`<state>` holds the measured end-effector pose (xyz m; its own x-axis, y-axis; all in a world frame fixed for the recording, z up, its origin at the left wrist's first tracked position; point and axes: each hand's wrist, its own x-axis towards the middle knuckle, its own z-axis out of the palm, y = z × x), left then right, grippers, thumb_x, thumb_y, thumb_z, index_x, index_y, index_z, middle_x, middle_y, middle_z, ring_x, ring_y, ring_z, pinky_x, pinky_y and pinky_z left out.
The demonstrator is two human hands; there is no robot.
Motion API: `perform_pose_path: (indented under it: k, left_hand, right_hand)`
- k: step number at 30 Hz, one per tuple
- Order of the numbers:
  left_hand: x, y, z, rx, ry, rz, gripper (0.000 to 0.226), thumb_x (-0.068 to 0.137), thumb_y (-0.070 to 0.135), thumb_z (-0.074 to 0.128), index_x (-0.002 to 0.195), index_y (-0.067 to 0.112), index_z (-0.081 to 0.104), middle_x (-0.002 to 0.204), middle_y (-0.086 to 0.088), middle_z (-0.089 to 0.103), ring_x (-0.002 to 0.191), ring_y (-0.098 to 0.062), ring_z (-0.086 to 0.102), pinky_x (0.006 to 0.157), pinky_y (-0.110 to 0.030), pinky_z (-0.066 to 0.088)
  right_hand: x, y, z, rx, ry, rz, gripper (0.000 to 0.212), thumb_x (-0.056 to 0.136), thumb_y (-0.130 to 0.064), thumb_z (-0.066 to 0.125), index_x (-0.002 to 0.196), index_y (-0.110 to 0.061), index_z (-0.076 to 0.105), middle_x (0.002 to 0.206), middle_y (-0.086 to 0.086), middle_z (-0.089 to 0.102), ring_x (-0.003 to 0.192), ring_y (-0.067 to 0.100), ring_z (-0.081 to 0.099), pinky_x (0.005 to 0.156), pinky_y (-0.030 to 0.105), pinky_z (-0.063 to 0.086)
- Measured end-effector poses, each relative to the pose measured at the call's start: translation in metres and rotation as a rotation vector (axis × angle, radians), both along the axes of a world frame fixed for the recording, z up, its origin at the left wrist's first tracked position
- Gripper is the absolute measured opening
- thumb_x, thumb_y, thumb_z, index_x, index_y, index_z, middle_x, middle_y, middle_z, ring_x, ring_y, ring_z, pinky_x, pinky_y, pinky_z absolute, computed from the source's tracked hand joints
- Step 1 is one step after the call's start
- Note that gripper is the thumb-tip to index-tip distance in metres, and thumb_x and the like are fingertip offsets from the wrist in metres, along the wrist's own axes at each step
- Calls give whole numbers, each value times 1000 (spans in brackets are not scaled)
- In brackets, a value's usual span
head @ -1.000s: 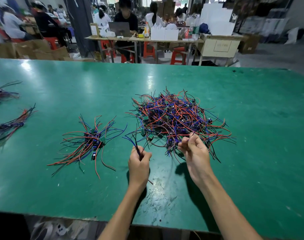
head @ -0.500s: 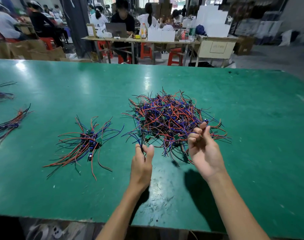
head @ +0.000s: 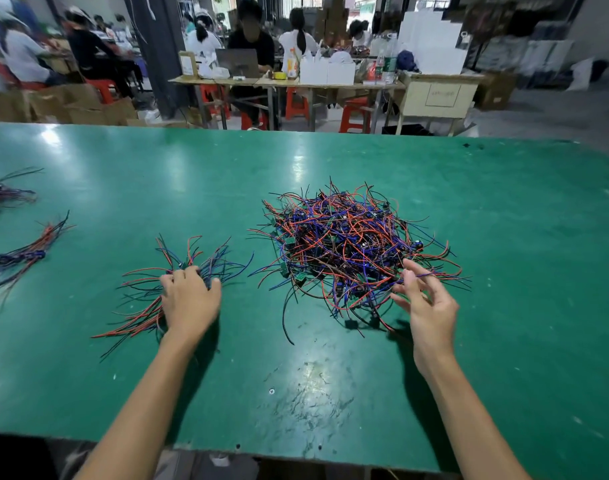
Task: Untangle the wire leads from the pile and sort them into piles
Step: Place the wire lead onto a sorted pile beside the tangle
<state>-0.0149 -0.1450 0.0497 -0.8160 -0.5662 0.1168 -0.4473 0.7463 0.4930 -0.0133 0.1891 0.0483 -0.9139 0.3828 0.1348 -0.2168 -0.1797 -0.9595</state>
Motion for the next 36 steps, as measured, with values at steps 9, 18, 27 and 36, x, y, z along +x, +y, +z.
perform_pose_path:
  k: [9, 18, 27, 36]
  left_hand:
    - [28, 144, 10, 50, 292, -912, 44, 100, 41, 58, 142, 30, 54, 140, 15, 56, 129, -6, 40, 101, -25, 21]
    - [12, 173, 28, 512, 465, -784, 23, 91, 23, 74, 113, 22, 69, 91, 9, 73, 86, -3, 67, 84, -19, 48]
    - [3, 175, 33, 801, 468, -588, 18, 99, 11, 61, 105, 21, 74, 80, 3, 73, 72, -12, 74, 77, -33, 58]
    - [1, 157, 55, 1236, 399, -481, 20, 103, 15, 55, 105, 5, 72, 78, -1, 75, 51, -7, 54, 55, -19, 51]
  right_hand:
    - [5, -13, 39, 31, 121, 221, 15, 99, -18, 61, 108, -15, 74, 93, 11, 78, 81, 21, 74, 76, 29, 62]
    - [8, -6, 75, -214, 151, 339, 21, 92, -28, 64, 110, -20, 72, 101, 15, 77, 90, 24, 76, 76, 26, 60]
    - [1, -3, 57, -59, 136, 276, 37, 90, -25, 69, 126, -22, 64, 116, 5, 76, 109, 19, 71, 90, 26, 57]
    - [-1, -15, 36, 602, 23, 326, 15, 96, -29, 69, 108, -30, 77, 99, -15, 76, 94, 2, 67, 89, 31, 52]
